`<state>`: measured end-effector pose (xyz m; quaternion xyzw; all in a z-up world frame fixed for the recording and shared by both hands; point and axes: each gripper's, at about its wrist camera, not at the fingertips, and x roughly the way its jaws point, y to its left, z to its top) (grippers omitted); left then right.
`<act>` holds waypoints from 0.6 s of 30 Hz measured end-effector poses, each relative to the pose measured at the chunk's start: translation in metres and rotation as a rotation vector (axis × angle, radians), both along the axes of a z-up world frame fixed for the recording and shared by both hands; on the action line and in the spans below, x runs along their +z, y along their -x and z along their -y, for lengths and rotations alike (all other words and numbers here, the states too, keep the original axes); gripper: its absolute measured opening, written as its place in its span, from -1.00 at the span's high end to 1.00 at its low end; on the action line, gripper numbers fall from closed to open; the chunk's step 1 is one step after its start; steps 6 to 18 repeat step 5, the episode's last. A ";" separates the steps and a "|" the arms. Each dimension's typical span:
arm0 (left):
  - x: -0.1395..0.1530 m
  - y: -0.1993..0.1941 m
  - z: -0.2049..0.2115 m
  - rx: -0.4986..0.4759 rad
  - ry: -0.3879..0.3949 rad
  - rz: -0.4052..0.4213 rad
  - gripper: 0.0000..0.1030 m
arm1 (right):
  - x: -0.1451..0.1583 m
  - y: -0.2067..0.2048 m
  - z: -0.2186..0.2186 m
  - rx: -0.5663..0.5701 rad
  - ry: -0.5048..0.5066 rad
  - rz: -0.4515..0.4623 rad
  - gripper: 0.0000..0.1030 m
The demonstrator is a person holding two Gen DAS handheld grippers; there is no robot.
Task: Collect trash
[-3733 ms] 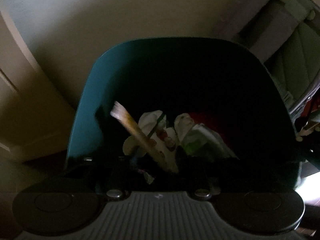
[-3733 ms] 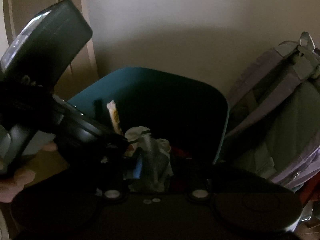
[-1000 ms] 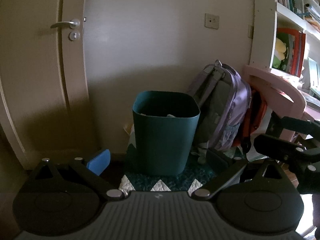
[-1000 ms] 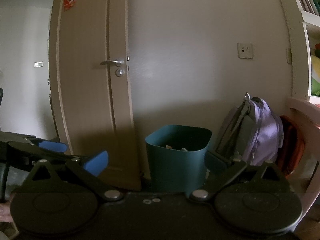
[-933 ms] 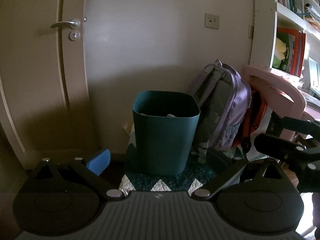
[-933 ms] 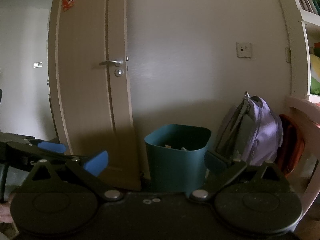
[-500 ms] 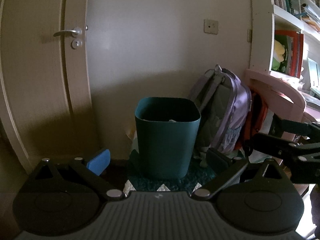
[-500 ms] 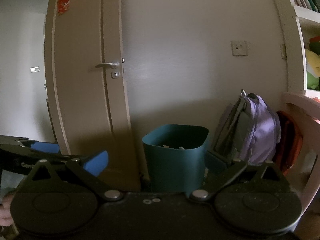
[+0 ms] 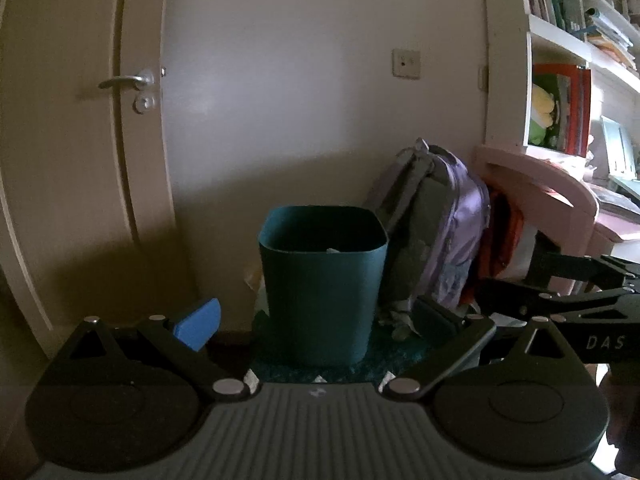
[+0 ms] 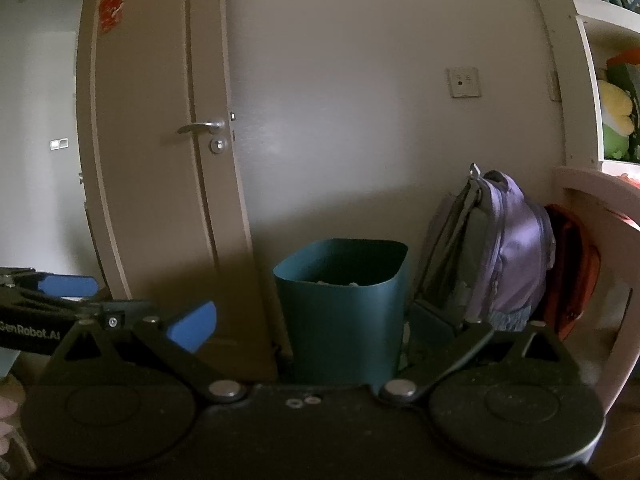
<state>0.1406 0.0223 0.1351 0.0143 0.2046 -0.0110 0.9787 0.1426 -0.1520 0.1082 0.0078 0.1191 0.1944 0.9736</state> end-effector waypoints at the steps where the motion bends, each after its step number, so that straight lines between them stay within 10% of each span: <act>1: -0.001 0.001 0.001 -0.001 -0.006 0.007 -0.99 | 0.000 0.000 0.000 0.000 0.001 0.000 -1.00; 18: -0.003 0.000 0.003 -0.006 -0.009 -0.007 -0.99 | -0.002 0.000 0.001 -0.006 -0.005 -0.007 -1.00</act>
